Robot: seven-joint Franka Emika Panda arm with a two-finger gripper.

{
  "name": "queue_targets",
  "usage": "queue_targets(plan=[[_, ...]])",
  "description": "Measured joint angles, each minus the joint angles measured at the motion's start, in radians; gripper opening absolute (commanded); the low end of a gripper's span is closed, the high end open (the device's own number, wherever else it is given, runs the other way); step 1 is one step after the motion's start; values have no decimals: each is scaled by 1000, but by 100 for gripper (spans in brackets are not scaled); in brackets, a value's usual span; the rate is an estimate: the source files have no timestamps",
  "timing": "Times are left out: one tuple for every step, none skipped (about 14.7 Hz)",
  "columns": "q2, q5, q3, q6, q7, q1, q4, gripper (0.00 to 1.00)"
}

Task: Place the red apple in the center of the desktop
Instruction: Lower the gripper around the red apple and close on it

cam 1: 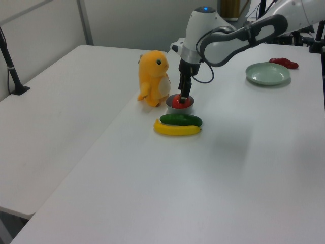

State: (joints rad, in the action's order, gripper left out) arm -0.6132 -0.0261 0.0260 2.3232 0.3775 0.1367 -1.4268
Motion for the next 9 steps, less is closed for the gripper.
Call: queue_targets(plan=[[-7,14,0,11,-12,0,0,95],[-12,22,0,16,-21,2,0,90],[-15,28,0,18,-32,4,0,79],[-17,34,0,18,-38,8,0,73],[-18,48,0,18,-40,10,0,65],[-19,66,0,18,-46,12,-1,53],[-21,76,0,18,-49,13,-1,40],[-21,82,0,19,-51,14,-1,28],[-21,84,0,19,-52,14,0,17]])
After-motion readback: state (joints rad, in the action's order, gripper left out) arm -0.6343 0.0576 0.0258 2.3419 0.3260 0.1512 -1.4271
